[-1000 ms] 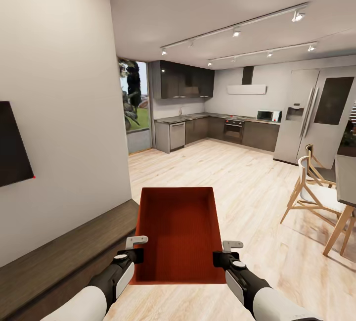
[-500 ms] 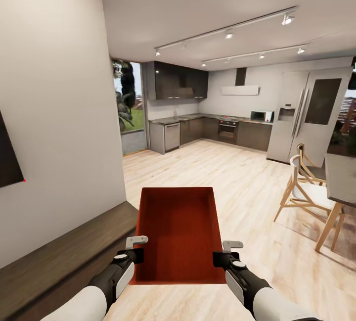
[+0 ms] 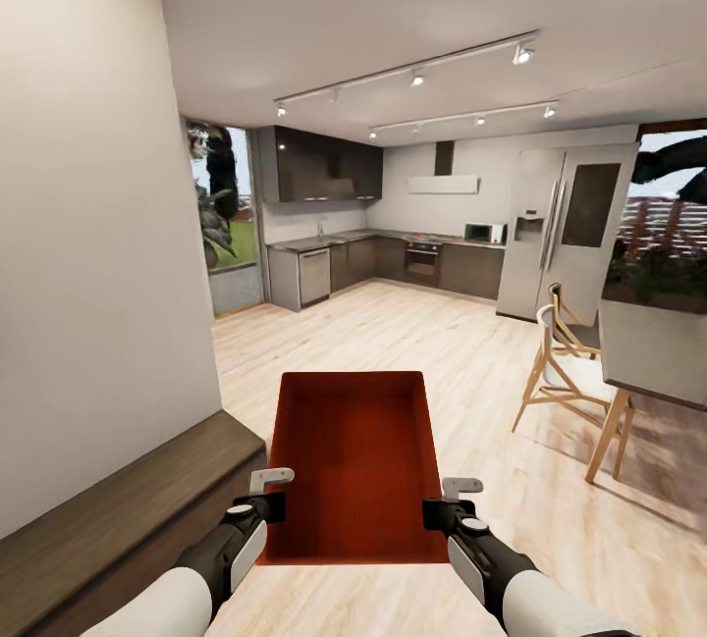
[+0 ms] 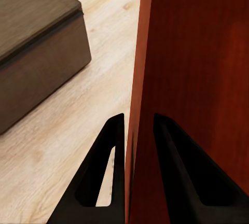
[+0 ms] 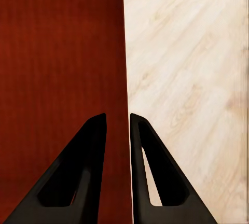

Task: Move the two storage containers from the living room to the garage. In the garage, place one container on the floor and stack the other container on top of it (either order is fine).

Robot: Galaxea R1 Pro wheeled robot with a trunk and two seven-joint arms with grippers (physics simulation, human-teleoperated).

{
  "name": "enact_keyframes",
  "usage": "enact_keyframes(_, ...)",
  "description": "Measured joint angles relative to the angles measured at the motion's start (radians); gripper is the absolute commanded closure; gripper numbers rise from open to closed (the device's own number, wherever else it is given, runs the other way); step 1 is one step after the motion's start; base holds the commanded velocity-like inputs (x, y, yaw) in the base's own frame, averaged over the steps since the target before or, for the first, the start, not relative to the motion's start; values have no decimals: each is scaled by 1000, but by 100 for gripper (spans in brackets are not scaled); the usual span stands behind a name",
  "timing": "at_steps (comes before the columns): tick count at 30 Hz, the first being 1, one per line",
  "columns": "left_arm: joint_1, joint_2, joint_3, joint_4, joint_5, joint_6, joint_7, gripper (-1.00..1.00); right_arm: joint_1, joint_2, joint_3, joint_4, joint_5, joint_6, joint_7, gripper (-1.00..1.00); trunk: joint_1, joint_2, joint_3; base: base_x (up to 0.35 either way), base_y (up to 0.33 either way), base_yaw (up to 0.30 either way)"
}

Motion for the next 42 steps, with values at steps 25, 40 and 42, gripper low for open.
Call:
enact_keyframes(25, 0, -1, 2, 3, -4, 0, -1, 100, 0, 0, 4, 2, -5, -1, -1, 100, 0, 0, 13, 0, 0, -192)
enact_keyframes(40, 0, -1, 2, 3, -4, 0, 0, 100, 0, -1, 4, 2, -6, -2, 0, 100, 0, 0, 23, 0, 0, -263)
enact_keyframes(42, 0, -1, 3, 3, -5, 0, 0, 100, 0, -1, 4, 2, -6, -2, -1, 100, 0, 0, 25, 0, 0, -263)
